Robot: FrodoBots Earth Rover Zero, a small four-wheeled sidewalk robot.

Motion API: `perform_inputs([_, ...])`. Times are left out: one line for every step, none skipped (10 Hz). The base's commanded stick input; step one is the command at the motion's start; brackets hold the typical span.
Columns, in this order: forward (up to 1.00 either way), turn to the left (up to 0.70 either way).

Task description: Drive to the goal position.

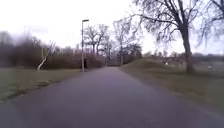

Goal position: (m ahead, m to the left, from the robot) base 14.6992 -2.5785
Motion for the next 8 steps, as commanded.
perform_inputs([1.00, 0.00])
perform_inputs([1.00, 0.00])
perform_inputs([1.00, 0.00])
perform_inputs([1.00, 0.00])
perform_inputs([1.00, 0.00])
perform_inputs([1.00, 0.00])
perform_inputs([1.00, 0.00])
perform_inputs([1.00, 0.00])
